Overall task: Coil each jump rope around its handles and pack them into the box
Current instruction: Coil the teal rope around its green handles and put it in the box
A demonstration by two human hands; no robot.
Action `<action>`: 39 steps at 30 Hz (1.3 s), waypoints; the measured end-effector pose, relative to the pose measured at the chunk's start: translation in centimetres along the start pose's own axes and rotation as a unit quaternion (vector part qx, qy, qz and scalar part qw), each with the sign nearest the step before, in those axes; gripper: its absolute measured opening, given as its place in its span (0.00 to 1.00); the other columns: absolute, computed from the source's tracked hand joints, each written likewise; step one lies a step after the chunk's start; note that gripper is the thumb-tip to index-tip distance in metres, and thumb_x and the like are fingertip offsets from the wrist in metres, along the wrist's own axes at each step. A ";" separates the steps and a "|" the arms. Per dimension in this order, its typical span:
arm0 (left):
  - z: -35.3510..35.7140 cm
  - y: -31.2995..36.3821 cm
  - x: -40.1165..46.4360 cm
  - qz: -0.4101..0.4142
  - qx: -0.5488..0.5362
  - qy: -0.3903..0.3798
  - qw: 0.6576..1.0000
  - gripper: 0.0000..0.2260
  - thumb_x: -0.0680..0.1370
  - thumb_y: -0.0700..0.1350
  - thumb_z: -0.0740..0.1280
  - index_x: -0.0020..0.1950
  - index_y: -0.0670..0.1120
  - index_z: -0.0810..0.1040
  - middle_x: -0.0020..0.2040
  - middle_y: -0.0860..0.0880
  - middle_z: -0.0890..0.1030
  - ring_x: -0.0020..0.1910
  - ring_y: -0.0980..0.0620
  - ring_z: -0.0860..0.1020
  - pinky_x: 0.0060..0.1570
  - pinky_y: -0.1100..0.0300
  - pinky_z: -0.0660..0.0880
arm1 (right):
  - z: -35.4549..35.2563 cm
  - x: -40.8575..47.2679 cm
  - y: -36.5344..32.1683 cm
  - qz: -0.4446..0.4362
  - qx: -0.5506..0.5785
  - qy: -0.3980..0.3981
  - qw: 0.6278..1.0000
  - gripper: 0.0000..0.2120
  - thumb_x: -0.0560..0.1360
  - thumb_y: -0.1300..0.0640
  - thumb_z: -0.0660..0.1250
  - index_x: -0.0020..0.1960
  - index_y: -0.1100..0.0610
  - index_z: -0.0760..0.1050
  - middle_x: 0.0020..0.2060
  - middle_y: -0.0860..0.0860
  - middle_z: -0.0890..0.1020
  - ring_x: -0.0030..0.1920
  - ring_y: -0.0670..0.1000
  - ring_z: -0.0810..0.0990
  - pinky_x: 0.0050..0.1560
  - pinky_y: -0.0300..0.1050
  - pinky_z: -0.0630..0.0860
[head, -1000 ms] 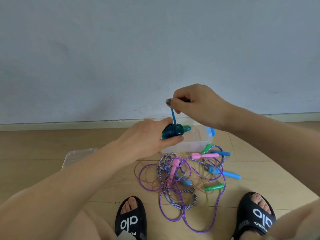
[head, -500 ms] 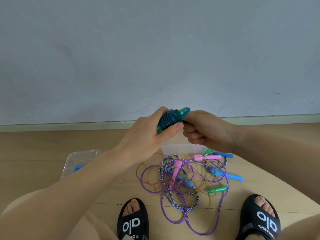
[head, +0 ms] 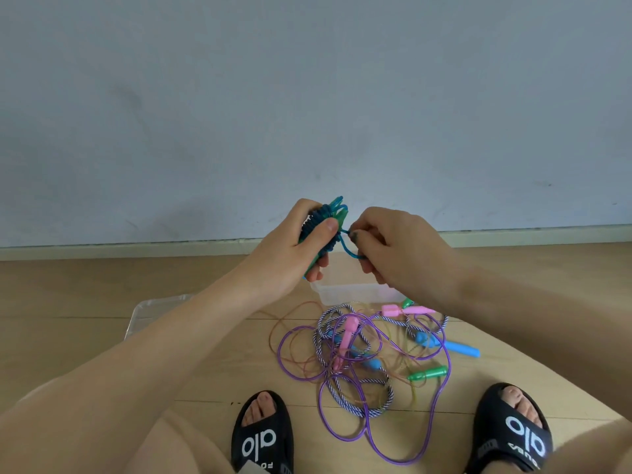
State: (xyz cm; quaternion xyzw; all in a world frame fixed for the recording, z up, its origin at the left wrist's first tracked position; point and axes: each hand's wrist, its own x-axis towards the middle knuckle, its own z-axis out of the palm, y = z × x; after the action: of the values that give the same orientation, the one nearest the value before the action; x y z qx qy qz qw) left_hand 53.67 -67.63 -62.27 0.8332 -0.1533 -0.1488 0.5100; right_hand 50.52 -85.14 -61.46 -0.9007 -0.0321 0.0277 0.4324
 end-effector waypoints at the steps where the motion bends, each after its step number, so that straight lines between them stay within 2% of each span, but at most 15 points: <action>1: 0.0 0.0 0.0 0.002 0.008 -0.004 1.000 0.08 0.83 0.53 0.58 0.57 0.51 0.69 0.36 0.47 0.78 0.31 0.49 0.77 0.36 0.59 0.76 | -0.2 -0.1 -0.2 -0.004 0.018 0.002 1.000 0.08 0.80 0.60 0.59 0.45 0.55 0.75 0.27 0.47 0.80 0.23 0.43 0.74 0.25 0.33 0.69; 5: 0.8 0.2 0.0 -0.003 0.018 -0.013 1.000 0.09 0.83 0.53 0.58 0.57 0.49 0.70 0.39 0.46 0.80 0.32 0.48 0.78 0.33 0.62 0.75 | -1.2 -0.2 -1.2 -0.009 0.091 -0.023 0.996 0.04 0.80 0.62 0.61 0.46 0.59 0.73 0.28 0.51 0.81 0.24 0.48 0.77 0.26 0.40 0.75; 9: 0.9 0.7 0.1 -0.004 0.019 -0.008 1.000 0.10 0.84 0.52 0.57 0.58 0.46 0.69 0.36 0.52 0.80 0.32 0.48 0.79 0.32 0.66 0.73 | -1.9 0.0 -1.8 0.032 0.193 -0.037 0.980 0.05 0.79 0.64 0.63 0.47 0.66 0.75 0.29 0.53 0.81 0.26 0.49 0.78 0.28 0.41 0.77; 12: 0.5 1.1 0.3 -0.011 -0.017 0.015 1.000 0.08 0.84 0.50 0.58 0.60 0.48 0.70 0.40 0.50 0.82 0.31 0.48 0.79 0.33 0.64 0.75 | -2.6 0.3 -2.0 0.056 0.224 -0.038 0.972 0.05 0.77 0.66 0.64 0.48 0.66 0.78 0.30 0.53 0.81 0.28 0.50 0.78 0.30 0.41 0.76; 17: 0.4 1.1 0.6 -0.052 -0.106 0.027 0.993 0.08 0.83 0.48 0.60 0.58 0.45 0.72 0.44 0.45 0.84 0.33 0.43 0.80 0.39 0.54 0.80 | -3.5 -0.1 -1.8 -0.002 0.107 -0.054 0.993 0.05 0.75 0.63 0.65 0.46 0.59 0.80 0.30 0.48 0.82 0.29 0.47 0.80 0.34 0.39 0.78; 20: 0.2 1.3 0.6 -0.062 -0.115 0.014 0.991 0.08 0.83 0.47 0.61 0.58 0.45 0.73 0.46 0.46 0.84 0.37 0.41 0.83 0.38 0.55 0.81 | -3.8 -0.1 -1.5 -0.056 0.030 -0.054 0.997 0.03 0.74 0.60 0.69 0.47 0.55 0.80 0.31 0.45 0.81 0.30 0.43 0.79 0.35 0.36 0.76; 22: 0.1 1.5 0.6 -0.074 -0.125 0.006 0.989 0.08 0.83 0.46 0.61 0.58 0.43 0.72 0.49 0.43 0.83 0.36 0.43 0.82 0.38 0.55 0.81 | -3.8 0.0 -1.2 -0.134 -0.086 -0.012 0.987 0.01 0.75 0.57 0.68 0.45 0.54 0.79 0.29 0.45 0.77 0.30 0.44 0.75 0.33 0.34 0.70; 24: 0.1 1.8 0.5 -0.082 -0.111 0.005 0.990 0.08 0.83 0.46 0.61 0.57 0.42 0.72 0.49 0.42 0.83 0.33 0.44 0.81 0.39 0.52 0.82 | -3.8 0.1 -0.9 -0.205 -0.172 0.027 0.963 0.07 0.77 0.56 0.66 0.41 0.56 0.77 0.26 0.47 0.74 0.29 0.49 0.71 0.31 0.41 0.67; 27: 0.4 2.0 0.4 -0.093 -0.056 0.000 0.994 0.10 0.83 0.48 0.59 0.55 0.41 0.72 0.44 0.43 0.82 0.26 0.47 0.72 0.31 0.55 0.74 | -3.7 0.1 -1.1 -0.256 -0.187 0.043 0.947 0.07 0.78 0.59 0.65 0.42 0.57 0.76 0.25 0.48 0.73 0.27 0.51 0.70 0.30 0.44 0.66; 30: 0.5 2.2 0.2 -0.088 -0.030 -0.023 0.995 0.10 0.83 0.48 0.58 0.54 0.41 0.71 0.41 0.46 0.80 0.24 0.49 0.69 0.28 0.57 0.71 | -3.5 0.0 -1.1 -0.250 -0.149 0.031 0.956 0.05 0.78 0.61 0.64 0.44 0.58 0.77 0.28 0.49 0.78 0.28 0.50 0.76 0.33 0.47 0.72; 34: 0.4 2.4 -0.4 -0.068 -0.034 -0.046 0.996 0.09 0.82 0.48 0.58 0.52 0.43 0.71 0.32 0.53 0.77 0.28 0.47 0.68 0.29 0.58 0.68 | -4.2 0.2 -1.3 -0.147 0.015 0.000 0.989 0.06 0.79 0.62 0.63 0.44 0.59 0.77 0.30 0.50 0.82 0.28 0.50 0.81 0.34 0.47 0.80; 36: 0.5 2.4 -0.6 -0.048 -0.043 -0.067 0.996 0.13 0.80 0.53 0.62 0.53 0.43 0.71 0.36 0.50 0.78 0.30 0.47 0.68 0.31 0.55 0.67 | -4.4 0.2 -1.5 -0.119 0.075 -0.024 0.990 0.06 0.79 0.63 0.62 0.45 0.61 0.76 0.31 0.54 0.83 0.29 0.53 0.82 0.34 0.45 0.80; 39: 1.0 2.3 -0.8 -0.013 -0.029 -0.105 0.994 0.23 0.75 0.61 0.66 0.56 0.42 0.72 0.49 0.39 0.79 0.32 0.46 0.69 0.30 0.53 0.66 | -4.1 0.0 -1.7 -0.114 0.089 -0.056 0.988 0.05 0.79 0.64 0.62 0.46 0.61 0.75 0.31 0.55 0.83 0.29 0.53 0.81 0.34 0.45 0.79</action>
State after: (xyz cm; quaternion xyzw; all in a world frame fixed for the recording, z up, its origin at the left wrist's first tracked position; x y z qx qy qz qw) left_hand 52.35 -69.11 -60.58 0.8000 -0.1911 -0.2461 0.5127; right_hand 50.82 -87.30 -57.55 -0.8461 -0.1560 0.0313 0.5087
